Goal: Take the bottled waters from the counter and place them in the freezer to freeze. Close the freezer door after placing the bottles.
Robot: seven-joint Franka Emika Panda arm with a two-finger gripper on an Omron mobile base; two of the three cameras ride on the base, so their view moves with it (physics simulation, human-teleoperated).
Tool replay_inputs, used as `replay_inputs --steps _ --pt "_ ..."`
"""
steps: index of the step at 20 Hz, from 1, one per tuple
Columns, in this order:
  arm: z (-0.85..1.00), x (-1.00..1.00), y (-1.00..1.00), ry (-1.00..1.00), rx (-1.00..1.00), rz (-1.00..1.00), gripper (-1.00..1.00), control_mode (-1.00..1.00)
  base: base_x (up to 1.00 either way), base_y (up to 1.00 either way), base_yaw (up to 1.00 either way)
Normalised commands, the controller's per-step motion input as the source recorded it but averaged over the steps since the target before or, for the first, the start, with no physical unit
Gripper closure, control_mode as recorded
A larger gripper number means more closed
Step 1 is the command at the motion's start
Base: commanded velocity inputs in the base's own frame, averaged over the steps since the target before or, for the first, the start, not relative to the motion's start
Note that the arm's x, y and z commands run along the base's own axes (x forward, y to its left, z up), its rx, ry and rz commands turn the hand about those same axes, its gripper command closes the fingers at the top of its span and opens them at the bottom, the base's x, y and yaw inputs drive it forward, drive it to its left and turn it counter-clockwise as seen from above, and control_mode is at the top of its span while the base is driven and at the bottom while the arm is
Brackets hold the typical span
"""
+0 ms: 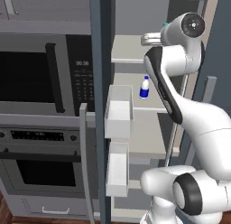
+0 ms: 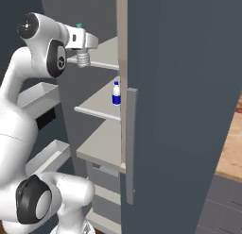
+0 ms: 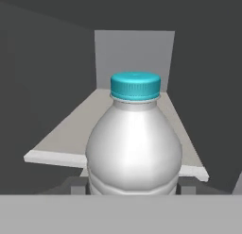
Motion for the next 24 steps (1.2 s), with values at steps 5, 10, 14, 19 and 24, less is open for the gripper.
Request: replay_inputs --steps 5,10,14,19,24 --pt "-0.13 0.56 -0.16 0.00 0.00 -0.02 1.00 -1.00 0.00 0.00 0.00" --pt "-0.15 0.51 -0.09 0.00 0.00 0.00 1.00 -1.00 0.00 0.00 0.00" --pt "-0.17 0.53 -0.08 0.00 0.00 0.00 1.00 -1.00 0.00 0.00 0.00" --pt "-0.15 0.57 -0.11 0.00 0.00 0.00 1.00 -1.00 0.00 0.00 0.00" --pt "-0.19 0.62 -0.03 0.00 0.00 0.00 1.00 -1.00 0.00 0.00 0.00"
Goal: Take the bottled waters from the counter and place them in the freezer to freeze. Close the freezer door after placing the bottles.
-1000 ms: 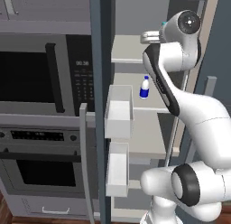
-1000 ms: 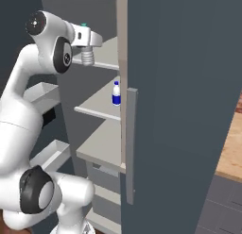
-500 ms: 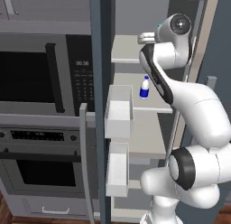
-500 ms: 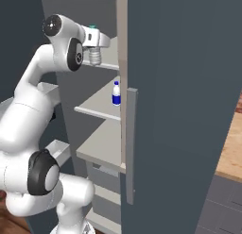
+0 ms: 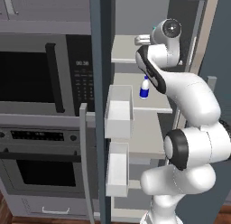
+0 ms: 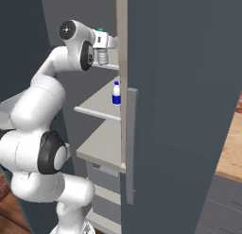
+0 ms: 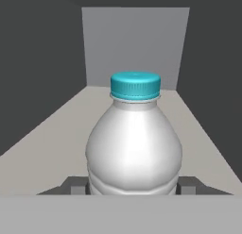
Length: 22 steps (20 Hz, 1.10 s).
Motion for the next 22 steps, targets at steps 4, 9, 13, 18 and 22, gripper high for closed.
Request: replay_inputs --steps 4,9,13,18,22 --pt "-0.17 0.70 -0.10 0.00 0.00 0.00 1.00 -1.00 0.00 0.00 0.00" --pt "-0.09 0.68 -0.12 0.00 0.00 0.00 1.00 -1.00 0.00 0.00 0.00" --pt "-0.17 0.63 -0.08 0.00 0.00 0.00 1.00 -1.00 0.00 0.00 0.00" --pt "-0.28 0.53 -0.05 -0.01 0.00 0.00 1.00 -1.00 0.00 0.00 0.00" --pt "-0.24 0.29 -0.01 0.00 0.00 0.00 1.00 -1.00 0.00 0.00 0.00"
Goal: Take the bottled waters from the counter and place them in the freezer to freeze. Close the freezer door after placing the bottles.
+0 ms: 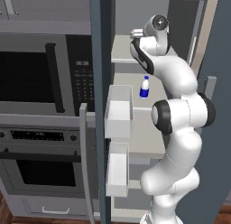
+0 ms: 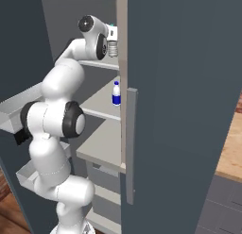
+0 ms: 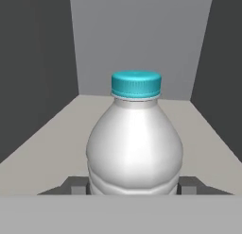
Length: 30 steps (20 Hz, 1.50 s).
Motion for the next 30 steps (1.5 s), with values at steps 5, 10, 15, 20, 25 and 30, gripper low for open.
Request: replay_inputs --steps 5,10,15,20,25,30 --pt "-0.30 0.04 -0.03 0.00 0.00 0.00 1.00 -1.00 0.00 0.00 0.00" --pt "-0.30 0.00 0.00 0.00 0.00 0.00 1.00 -1.00 0.00 0.00 0.00" --pt "-0.04 0.00 0.00 0.00 0.00 0.00 1.00 -1.00 0.00 0.00 0.00" --pt "-0.03 0.00 0.00 0.00 0.00 0.00 -1.00 -1.00 0.00 0.00 0.00" --pt "0.00 0.00 0.00 0.00 0.00 0.00 -1.00 -1.00 0.00 0.00 0.00" --pt "0.00 0.00 0.00 0.00 0.00 0.00 -1.00 -1.00 0.00 0.00 0.00"
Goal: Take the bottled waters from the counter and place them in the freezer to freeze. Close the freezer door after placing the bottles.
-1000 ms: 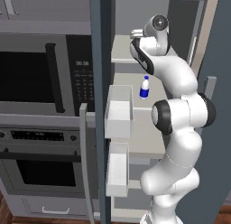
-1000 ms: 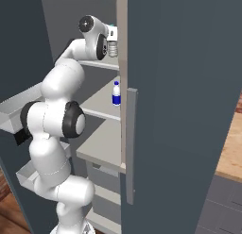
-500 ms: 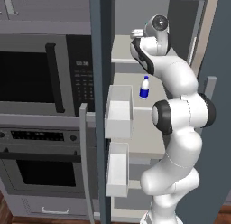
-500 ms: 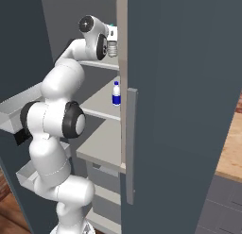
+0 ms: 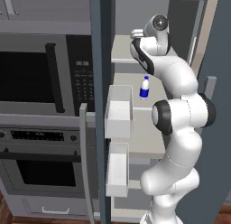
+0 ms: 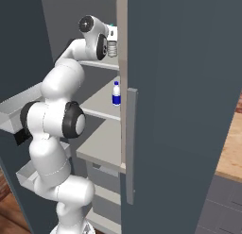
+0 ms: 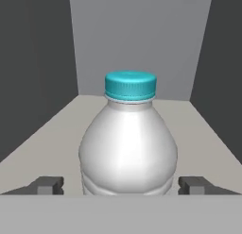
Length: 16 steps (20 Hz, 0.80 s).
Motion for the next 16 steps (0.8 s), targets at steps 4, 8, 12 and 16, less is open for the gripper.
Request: replay_inputs --steps 4,8,12,16 --pt "0.04 -0.02 0.00 0.00 0.00 0.00 -1.00 -1.00 0.00 0.00 0.00" --pt "0.06 -0.49 0.00 -0.11 0.00 0.00 -1.00 -1.00 0.00 0.00 0.00" --pt "0.06 -0.70 0.00 -0.16 0.00 0.00 -1.00 -1.00 0.00 0.00 0.00" --pt "0.35 -0.97 0.00 -0.05 0.00 0.00 -1.00 -1.00 0.00 0.00 0.00"
